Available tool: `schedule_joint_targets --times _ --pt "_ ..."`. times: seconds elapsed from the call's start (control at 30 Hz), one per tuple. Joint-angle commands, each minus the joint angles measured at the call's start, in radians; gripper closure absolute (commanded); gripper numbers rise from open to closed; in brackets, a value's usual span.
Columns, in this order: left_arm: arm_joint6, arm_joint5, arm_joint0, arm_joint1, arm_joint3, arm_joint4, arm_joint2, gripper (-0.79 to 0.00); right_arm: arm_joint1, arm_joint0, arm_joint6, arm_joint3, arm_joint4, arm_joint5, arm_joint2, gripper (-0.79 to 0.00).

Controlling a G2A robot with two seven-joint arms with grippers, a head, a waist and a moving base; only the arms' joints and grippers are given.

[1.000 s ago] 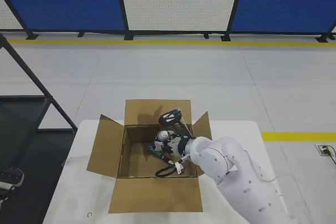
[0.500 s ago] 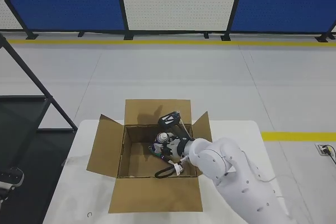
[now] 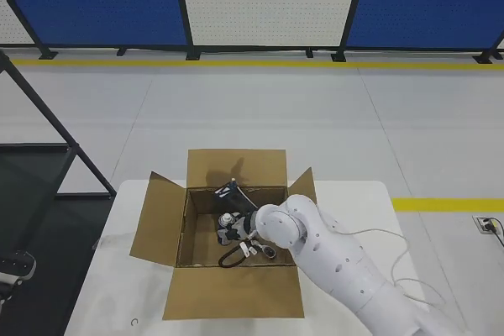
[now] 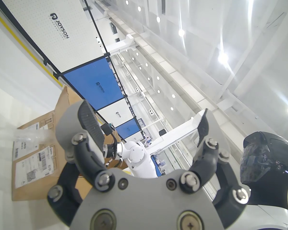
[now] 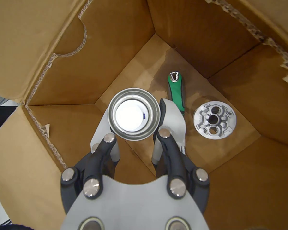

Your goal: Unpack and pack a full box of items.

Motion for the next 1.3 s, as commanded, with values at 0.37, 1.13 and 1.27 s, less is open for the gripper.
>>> schedule_joint_targets --times 0.37,1.13,1.27 --pt "0.0 0.0 0.0 0.0 0.0 0.0 0.0 -0.785 -0.012 0.005 -0.019 0.037 -0.036 0.023 -0.021 0.0" --pt "0.0 0.0 0.0 0.0 0.0 0.0 0.0 -0.785 -0.186 0.078 -0.116 0.362 -0.093 -0.056 -0.149 -0.465" --pt "0.0 0.0 0.0 0.0 0.0 0.0 0.0 -0.785 -0.206 0.087 -0.125 0.397 -0.093 -0.067 -0.15 -0.785"
